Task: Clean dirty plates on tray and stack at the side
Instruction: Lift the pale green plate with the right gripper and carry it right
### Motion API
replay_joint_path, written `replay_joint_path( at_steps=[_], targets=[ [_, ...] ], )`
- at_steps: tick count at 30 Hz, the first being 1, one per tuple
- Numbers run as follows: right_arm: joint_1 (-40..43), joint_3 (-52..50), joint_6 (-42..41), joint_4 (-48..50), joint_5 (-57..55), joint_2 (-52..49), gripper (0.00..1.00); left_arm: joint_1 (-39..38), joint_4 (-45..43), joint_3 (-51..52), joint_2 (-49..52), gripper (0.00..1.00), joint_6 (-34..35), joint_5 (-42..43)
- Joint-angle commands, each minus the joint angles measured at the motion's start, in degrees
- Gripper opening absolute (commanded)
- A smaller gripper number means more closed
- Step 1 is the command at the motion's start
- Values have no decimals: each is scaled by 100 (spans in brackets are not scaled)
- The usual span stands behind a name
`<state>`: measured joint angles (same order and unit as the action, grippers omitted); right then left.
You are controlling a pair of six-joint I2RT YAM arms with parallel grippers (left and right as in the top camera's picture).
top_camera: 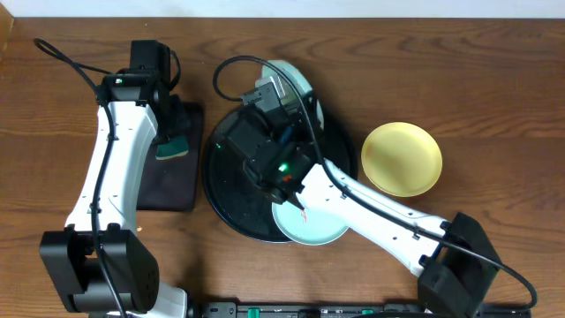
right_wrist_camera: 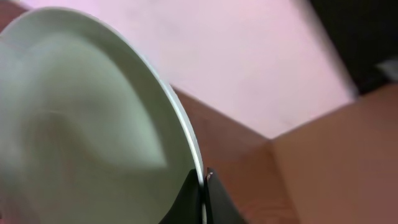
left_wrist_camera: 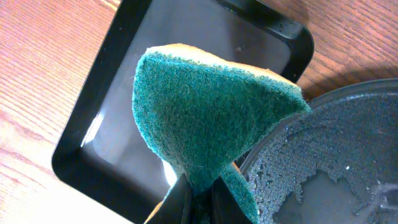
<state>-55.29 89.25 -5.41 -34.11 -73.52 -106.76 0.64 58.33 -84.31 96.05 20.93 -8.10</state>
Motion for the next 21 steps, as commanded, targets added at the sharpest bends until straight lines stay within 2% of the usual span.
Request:
replay_joint_path(
  at_steps=[1,7,10,15,21],
  targets=[
    [-70,0,37,50,-942,190,1,9,15,-103,-13,7,-48,-96],
    [-68,0,7,55,-916,190,1,9,13,-103,-13,7,-48,-96],
    [-50,-2,15,24,-439,190,1,9,13,-103,-13,7,-48,-96],
    [-46,-2,-22,-407,1445,190,1,9,15,-103,-13,7,-48,-96],
    [136,-2,-640,-750,3807,260,1,9,15,-103,-13,7,-50,-96]
  ],
)
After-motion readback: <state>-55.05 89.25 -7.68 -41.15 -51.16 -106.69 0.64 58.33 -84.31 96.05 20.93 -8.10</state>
